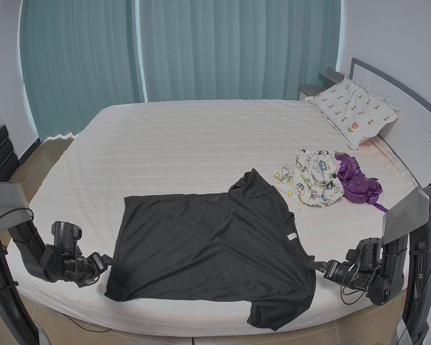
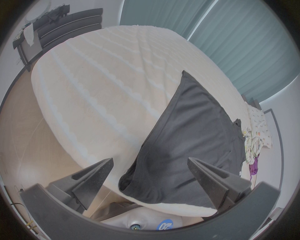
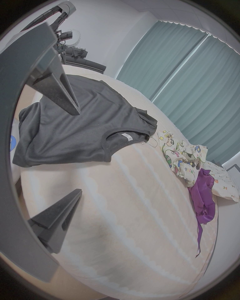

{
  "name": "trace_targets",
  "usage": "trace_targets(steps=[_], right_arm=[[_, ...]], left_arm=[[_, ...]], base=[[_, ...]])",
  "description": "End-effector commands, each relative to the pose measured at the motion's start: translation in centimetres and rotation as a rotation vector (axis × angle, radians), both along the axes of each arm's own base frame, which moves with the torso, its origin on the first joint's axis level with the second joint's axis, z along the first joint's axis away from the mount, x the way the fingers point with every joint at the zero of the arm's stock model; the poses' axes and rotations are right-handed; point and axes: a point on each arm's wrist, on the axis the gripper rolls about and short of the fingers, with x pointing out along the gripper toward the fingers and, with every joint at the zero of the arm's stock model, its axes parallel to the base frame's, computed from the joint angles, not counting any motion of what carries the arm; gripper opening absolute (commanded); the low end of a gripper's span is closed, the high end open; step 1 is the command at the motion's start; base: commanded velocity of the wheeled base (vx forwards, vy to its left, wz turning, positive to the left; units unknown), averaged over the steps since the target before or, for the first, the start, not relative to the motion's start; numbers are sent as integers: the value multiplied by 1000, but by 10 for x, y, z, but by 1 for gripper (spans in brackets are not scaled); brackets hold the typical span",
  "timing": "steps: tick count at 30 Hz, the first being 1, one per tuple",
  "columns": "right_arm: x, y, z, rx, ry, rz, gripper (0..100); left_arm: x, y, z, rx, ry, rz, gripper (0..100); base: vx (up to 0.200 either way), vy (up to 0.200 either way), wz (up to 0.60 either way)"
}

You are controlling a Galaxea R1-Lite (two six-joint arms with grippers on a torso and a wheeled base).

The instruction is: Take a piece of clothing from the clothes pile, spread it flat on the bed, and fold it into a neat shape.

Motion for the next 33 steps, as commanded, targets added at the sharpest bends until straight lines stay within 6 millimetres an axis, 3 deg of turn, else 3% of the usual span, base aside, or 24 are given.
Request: trace_targets(steps=[1, 9, 21, 33], right_arm=[[2, 0, 4, 6, -24, 2, 100], [2, 0, 2, 7, -20, 0, 100], [2, 0, 2, 6, -17, 1, 100], [2, 1, 1, 7, -15, 3, 100]], left_arm=[[3, 1, 4, -4, -21, 9, 100], [6, 2, 4, -11, -27, 18, 100], [21, 5, 11, -84, -58, 123, 100], [23, 7, 11, -89, -61, 128, 100]], base=[[200, 0, 0], [200, 0, 0], [0, 0, 0], [0, 200, 0]])
